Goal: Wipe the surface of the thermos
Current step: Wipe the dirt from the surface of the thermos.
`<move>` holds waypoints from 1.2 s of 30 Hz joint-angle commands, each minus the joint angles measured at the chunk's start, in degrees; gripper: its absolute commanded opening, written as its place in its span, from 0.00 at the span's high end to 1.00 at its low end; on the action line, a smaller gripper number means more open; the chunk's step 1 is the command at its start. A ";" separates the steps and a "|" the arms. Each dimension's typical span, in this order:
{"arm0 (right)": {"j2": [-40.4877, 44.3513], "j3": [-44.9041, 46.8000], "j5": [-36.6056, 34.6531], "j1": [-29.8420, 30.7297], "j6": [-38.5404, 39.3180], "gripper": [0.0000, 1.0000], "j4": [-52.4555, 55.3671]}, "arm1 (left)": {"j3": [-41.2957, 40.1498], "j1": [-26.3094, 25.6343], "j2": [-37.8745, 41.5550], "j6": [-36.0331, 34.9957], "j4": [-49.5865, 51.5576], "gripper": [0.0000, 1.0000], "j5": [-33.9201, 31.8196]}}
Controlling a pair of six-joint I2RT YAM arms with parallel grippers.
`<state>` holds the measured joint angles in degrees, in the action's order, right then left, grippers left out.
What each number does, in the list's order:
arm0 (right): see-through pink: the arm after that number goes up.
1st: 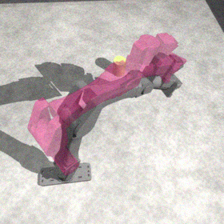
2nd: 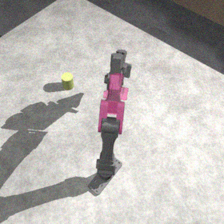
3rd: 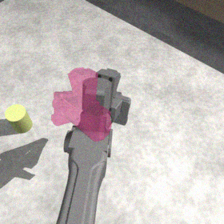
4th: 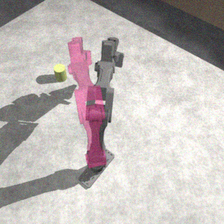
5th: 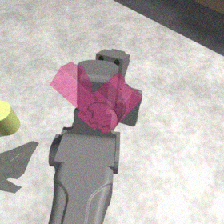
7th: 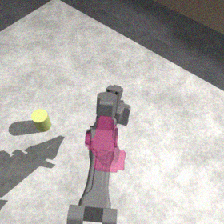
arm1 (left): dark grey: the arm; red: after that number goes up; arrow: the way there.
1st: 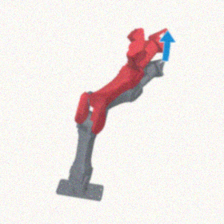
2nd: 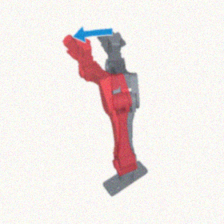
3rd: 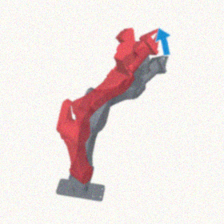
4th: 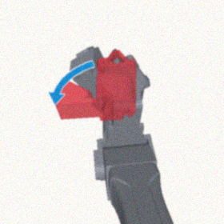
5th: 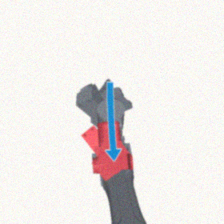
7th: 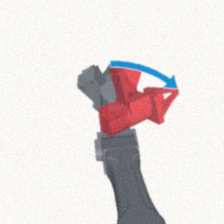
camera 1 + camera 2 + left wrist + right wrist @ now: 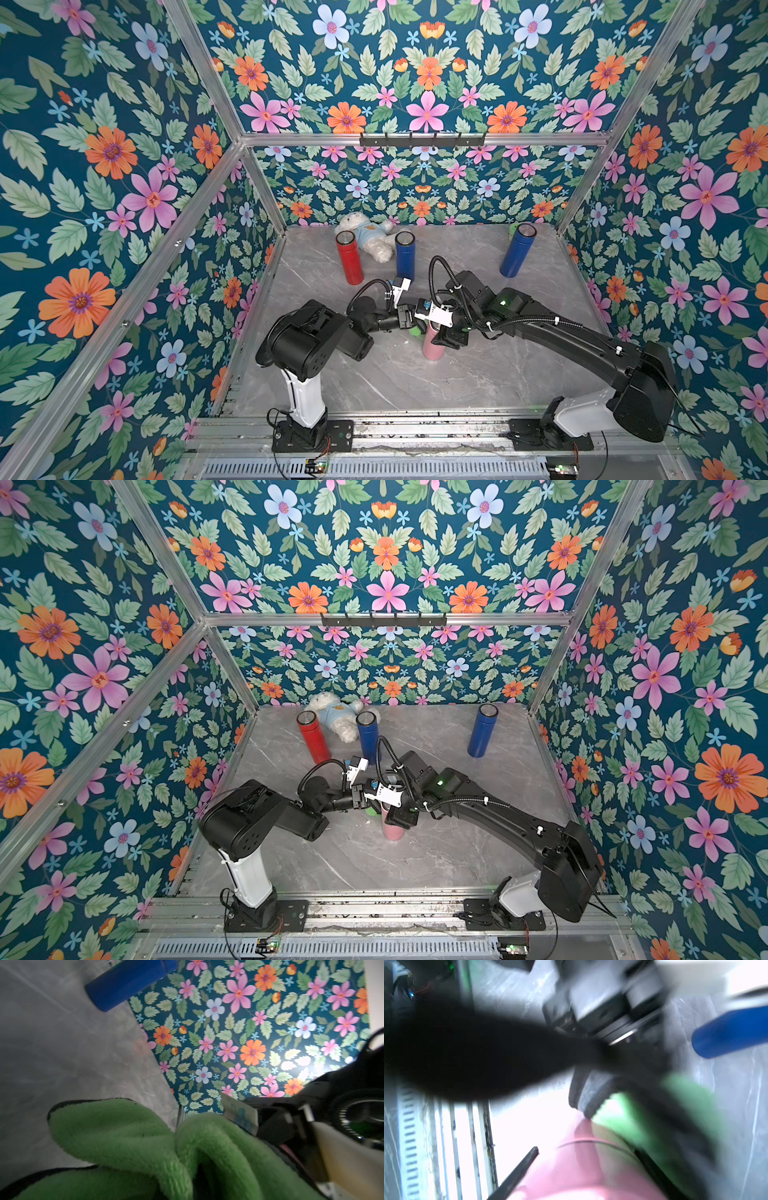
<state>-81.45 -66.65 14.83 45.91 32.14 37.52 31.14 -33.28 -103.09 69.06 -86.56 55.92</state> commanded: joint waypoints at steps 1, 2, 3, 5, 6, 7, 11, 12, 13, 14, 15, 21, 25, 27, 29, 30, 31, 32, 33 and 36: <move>0.56 0.82 1.61 -0.75 7.69 1.00 -0.46 | 2.00 -0.56 4.02 4.53 -4.87 1.00 7.94; 0.96 0.93 2.88 -1.14 8.86 1.00 -0.20 | 2.70 -0.63 5.34 4.34 -3.32 1.00 8.57; 1.17 1.02 3.55 -1.49 10.33 1.00 0.12 | 3.31 -0.59 6.19 4.05 -1.88 1.00 9.12; 1.50 1.00 4.26 -1.67 12.70 1.00 0.81 | 4.08 -0.56 6.76 3.23 0.50 1.00 9.85; 1.49 0.71 5.04 -2.03 13.33 1.00 1.09 | 4.20 -0.62 6.35 2.78 1.27 1.00 10.06; 1.37 0.21 6.16 -2.49 13.60 1.00 1.55 | 4.27 -0.64 5.65 2.74 1.29 1.00 10.16; 0.13 -1.98 6.72 -3.26 16.39 1.00 3.24 | 3.43 -1.04 -1.08 6.26 -5.82 1.00 10.08; -0.28 -2.49 6.70 -3.37 17.24 1.00 3.46 | 3.28 -1.25 -3.68 7.24 -7.97 1.00 9.78; -0.53 -2.87 6.92 -3.54 17.83 1.00 3.51 | 3.20 -1.57 -6.04 8.31 -10.01 1.00 9.73; -0.91 -3.48 7.25 -3.76 18.48 1.00 3.61 | 3.36 -2.01 -8.88 9.28 -11.88 1.00 9.96; -1.25 -4.00 7.64 -3.90 19.28 1.00 3.86 | 3.37 -2.51 -10.80 8.41 -11.89 1.00 9.72; -3.46 -7.02 9.77 -4.63 23.49 1.00 6.74 | 2.61 -3.51 -14.95 5.78 -11.88 1.00 8.94; -4.45 -7.66 12.19 -4.60 24.73 1.00 6.52 | 3.00 -3.54 -12.67 6.35 -10.61 1.00 9.72; -4.78 -7.72 12.50 -4.62 25.03 1.00 6.22 | 3.27 -3.52 -9.55 5.38 -7.32 1.00 9.99; -4.68 -7.11 13.03 -4.56 25.16 1.00 5.15 | 3.82 -3.49 -5.83 3.75 -3.25 1.00 10.08; -4.54 -6.71 13.65 -4.56 25.01 1.00 4.64 | 4.31 -3.51 -3.93 2.91 -0.83 1.00 10.17; -4.40 -6.38 13.89 -4.44 24.83 1.00 4.07 | 4.83 -3.50 -2.28 2.29 0.94 1.00 10.30; -4.04 -5.57 13.91 -4.37 24.57 1.00 3.00 | 5.41 -3.47 -0.55 1.51 3.13 1.00 10.47; -3.61 -4.67 13.80 -4.22 24.56 1.00 1.93 | 5.92 -3.61 0.95 0.78 5.10 1.00 10.53; -2.30 -1.99 13.30 -3.47 24.55 1.00 -1.11 | 7.55 -4.04 3.99 -2.17 11.55 1.00 10.76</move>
<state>-83.61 -70.28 27.94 41.80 54.89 45.25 36.71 -36.23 -101.97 69.65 -71.79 61.67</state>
